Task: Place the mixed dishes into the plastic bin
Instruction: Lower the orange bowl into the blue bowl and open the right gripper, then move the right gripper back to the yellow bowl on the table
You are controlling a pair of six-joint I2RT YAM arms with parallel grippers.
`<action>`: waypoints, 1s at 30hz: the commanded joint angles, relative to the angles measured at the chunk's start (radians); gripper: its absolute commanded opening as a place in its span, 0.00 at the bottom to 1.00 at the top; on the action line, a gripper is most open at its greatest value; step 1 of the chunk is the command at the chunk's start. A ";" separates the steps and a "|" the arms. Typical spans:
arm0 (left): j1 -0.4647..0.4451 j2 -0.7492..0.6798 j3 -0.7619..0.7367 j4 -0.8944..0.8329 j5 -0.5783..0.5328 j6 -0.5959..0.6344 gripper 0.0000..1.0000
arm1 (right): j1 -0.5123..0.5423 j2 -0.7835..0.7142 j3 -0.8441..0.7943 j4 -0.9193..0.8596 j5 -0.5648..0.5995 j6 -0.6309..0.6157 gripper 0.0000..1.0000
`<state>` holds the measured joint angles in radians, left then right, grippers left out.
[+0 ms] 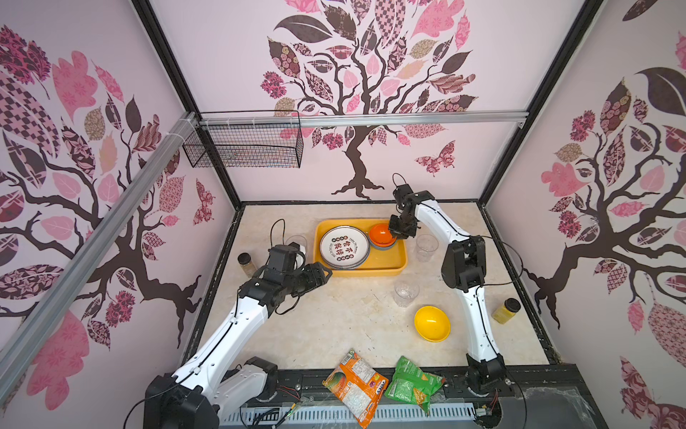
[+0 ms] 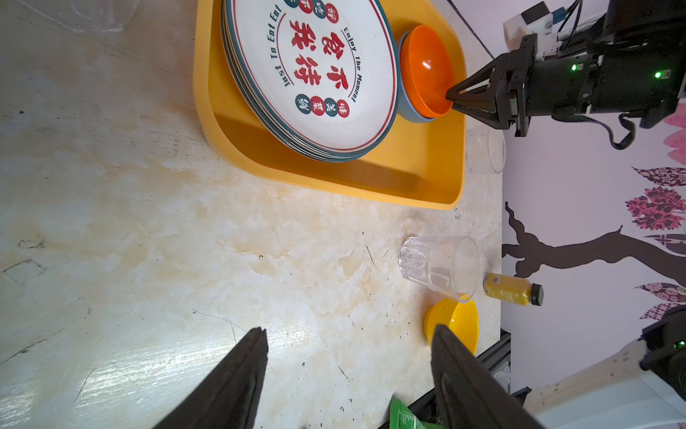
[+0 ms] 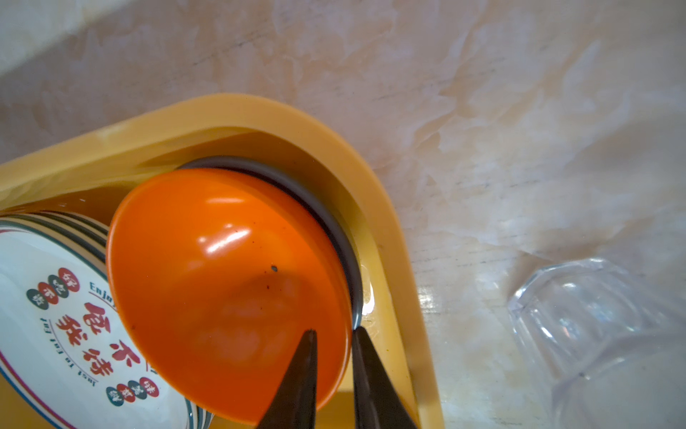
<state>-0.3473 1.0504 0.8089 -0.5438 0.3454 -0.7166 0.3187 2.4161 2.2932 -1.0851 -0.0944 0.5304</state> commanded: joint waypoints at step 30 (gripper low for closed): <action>-0.079 0.100 0.072 0.053 0.233 0.097 0.71 | 0.002 -0.767 -0.698 0.246 -0.077 -0.065 0.37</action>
<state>-0.3977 1.1324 0.8158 -0.5102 0.5537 -0.6548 0.3191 1.7378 1.6455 -0.8600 -0.1520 0.4862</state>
